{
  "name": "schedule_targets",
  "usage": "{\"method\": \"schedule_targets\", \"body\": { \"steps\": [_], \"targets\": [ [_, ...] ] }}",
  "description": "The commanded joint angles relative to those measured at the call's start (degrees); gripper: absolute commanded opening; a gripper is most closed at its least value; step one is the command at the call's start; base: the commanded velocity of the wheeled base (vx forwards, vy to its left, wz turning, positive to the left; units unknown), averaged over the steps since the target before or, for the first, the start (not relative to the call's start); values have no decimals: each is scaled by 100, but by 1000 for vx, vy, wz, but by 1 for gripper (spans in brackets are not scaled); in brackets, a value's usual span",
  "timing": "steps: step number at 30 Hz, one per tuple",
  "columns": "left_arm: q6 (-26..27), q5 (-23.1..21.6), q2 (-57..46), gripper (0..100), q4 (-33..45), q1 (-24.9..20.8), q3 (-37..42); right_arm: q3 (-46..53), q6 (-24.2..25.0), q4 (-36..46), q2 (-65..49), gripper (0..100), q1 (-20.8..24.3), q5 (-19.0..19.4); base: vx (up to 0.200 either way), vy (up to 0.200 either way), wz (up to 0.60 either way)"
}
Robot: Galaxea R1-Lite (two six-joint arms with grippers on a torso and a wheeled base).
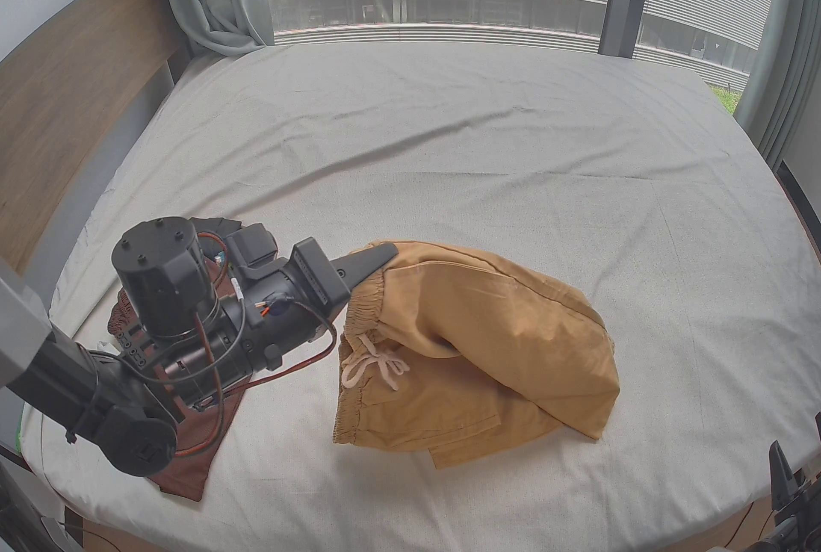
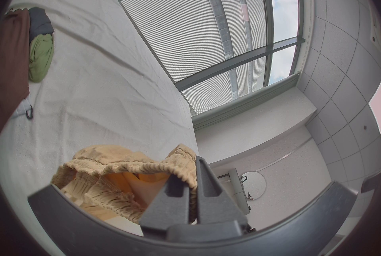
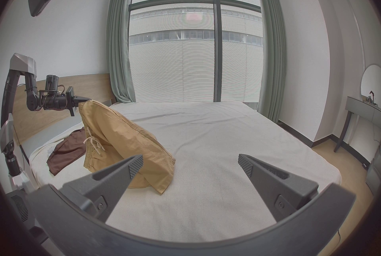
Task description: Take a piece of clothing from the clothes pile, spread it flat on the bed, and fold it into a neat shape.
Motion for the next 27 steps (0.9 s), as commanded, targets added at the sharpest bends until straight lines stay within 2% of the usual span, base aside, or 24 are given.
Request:
{"method": "schedule_targets", "body": {
  "steps": [1,4,6,9,14,23,27],
  "targets": [
    [213,-153,120,0,-278,283,401,92,1,-1,-93,100,-4,0,0,0,0],
    [599,-355,270,0,-788,493,849,92,1,-1,-93,100,-4,0,0,0,0],
    [661,-399,305,0,-885,529,928,92,1,-1,-93,100,-4,0,0,0,0],
    [1083,-671,612,0,-1509,775,1377,92,1,-1,-93,100,-4,0,0,0,0],
    [1681,-926,744,0,-1518,1135,1561,92,1,-1,-93,100,-4,0,0,0,0],
    [1777,-1128,709,0,-1518,1522,1579,92,-7,-1,-93,100,-4,0,0,0,0],
    [2006,-1190,727,0,-1527,1689,1623,92,-7,-1,-93,100,-4,0,0,0,0]
  ]
}}
